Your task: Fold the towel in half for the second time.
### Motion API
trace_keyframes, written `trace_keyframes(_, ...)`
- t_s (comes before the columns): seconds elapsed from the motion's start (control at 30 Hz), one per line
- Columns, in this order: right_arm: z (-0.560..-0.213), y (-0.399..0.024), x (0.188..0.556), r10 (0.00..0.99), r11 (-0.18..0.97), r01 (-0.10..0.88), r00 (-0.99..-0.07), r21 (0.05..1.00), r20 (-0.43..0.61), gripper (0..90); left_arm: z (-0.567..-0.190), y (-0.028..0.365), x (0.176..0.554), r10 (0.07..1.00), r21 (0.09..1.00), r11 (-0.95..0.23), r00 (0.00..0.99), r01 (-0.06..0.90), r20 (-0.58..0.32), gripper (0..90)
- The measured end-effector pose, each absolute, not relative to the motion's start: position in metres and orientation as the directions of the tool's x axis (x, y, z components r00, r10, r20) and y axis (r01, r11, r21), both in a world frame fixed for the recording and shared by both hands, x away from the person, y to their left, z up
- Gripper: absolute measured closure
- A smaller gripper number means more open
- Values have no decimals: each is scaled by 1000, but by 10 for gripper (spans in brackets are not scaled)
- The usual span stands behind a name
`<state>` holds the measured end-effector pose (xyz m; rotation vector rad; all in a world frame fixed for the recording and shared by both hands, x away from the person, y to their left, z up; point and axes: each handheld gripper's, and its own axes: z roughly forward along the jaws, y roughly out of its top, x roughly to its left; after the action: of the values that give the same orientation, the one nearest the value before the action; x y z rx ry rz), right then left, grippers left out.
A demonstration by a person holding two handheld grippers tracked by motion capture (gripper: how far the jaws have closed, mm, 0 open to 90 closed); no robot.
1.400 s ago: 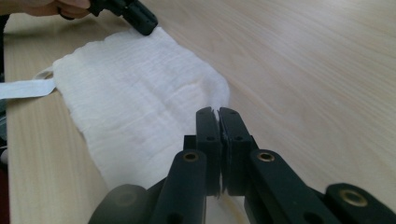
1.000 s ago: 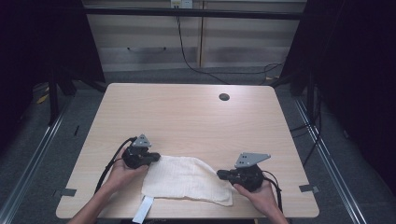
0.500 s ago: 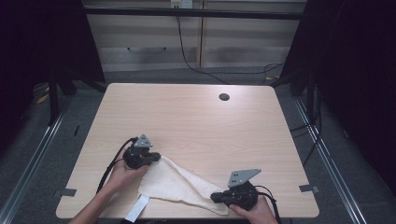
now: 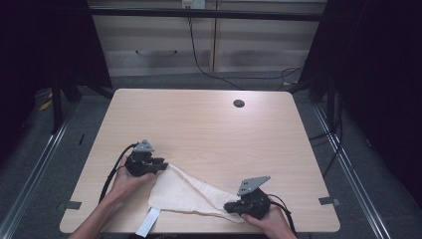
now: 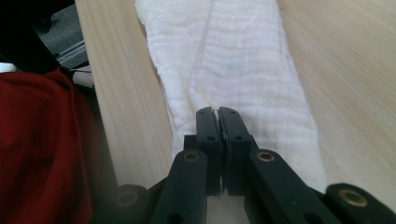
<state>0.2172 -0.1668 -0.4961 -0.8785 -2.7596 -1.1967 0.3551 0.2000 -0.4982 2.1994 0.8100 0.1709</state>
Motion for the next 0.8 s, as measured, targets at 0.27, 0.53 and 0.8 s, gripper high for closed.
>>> trace_keyframes(0.27,-495,-167,218,504,553,498,-839,668,208,879,-501,201,357,565,707,-524,815,475,-128,531)
trace_keyframes(0.53,-495,-167,218,509,553,501,-836,666,205,880,-498,188,349,500,704,-583,862,407,-84,844)
trace_keyframes(0.8,-494,-166,218,531,561,491,-831,667,165,880,-466,190,341,518,800,-479,852,362,-76,857)
